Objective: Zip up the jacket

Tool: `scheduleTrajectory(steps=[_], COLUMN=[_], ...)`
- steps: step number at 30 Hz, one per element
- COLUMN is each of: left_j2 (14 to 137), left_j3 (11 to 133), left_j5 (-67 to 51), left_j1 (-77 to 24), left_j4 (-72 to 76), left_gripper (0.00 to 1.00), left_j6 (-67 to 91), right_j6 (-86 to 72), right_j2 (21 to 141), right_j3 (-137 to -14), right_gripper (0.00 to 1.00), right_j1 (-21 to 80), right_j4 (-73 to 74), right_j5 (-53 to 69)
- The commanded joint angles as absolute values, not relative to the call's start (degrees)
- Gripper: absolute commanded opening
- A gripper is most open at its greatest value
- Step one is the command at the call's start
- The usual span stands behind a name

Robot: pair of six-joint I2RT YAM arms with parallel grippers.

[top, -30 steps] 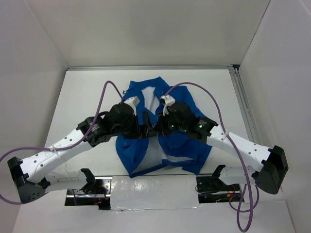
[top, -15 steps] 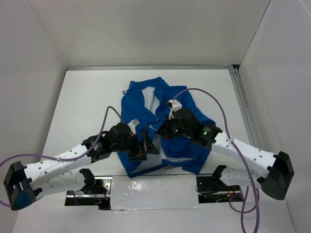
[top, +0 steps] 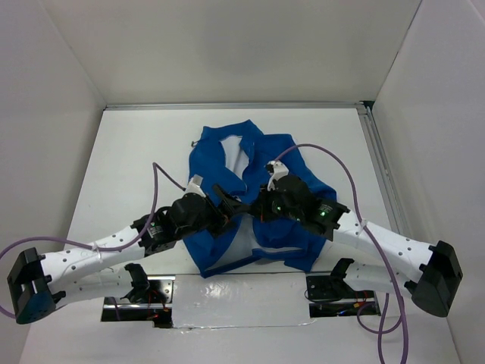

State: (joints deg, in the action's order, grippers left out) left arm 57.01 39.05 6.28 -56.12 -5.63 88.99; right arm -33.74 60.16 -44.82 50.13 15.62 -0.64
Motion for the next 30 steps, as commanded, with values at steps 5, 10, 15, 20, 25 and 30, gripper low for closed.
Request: scheduleTrajectory(steps=[5,10,15,20,25,30], left_j2=[58.4,60.4,59.2,57.4,57.0,58.4], left_j3=[40.3,41.2,40.3,39.2,41.5,45.2], left_j5=[20.4,21.0,21.4,21.4,21.4,22.6], left_j1=[-56.2,-56.2,-56.2,-56.2,-56.2,-56.2], left_j4=[-0.4,3.3,2.1,4.0,0.3,-5.6], left_gripper=[0.99,0.83,0.66,0.6,0.25,0.12], left_j6=[94.5,93.5,93.8,91.1,88.4,87.2], right_j6=[-34.4,-35.0,-35.4,-35.7,-34.4,-33.2], right_j2=[58.3,58.4,57.8,59.5,60.0,59.1], right_j3=[-42.7,-42.4,-41.3,-41.0,-41.1,-41.1], right_gripper=[0.0,0.0,0.0,0.0,0.0,0.0], right_j1=[52.0,52.3,52.4,52.5,53.3,54.4], right_j4=[9.1,8.8,9.4,9.8,10.8,9.6], right_j5=[3.6,4.0,3.3,4.4,4.4,5.1])
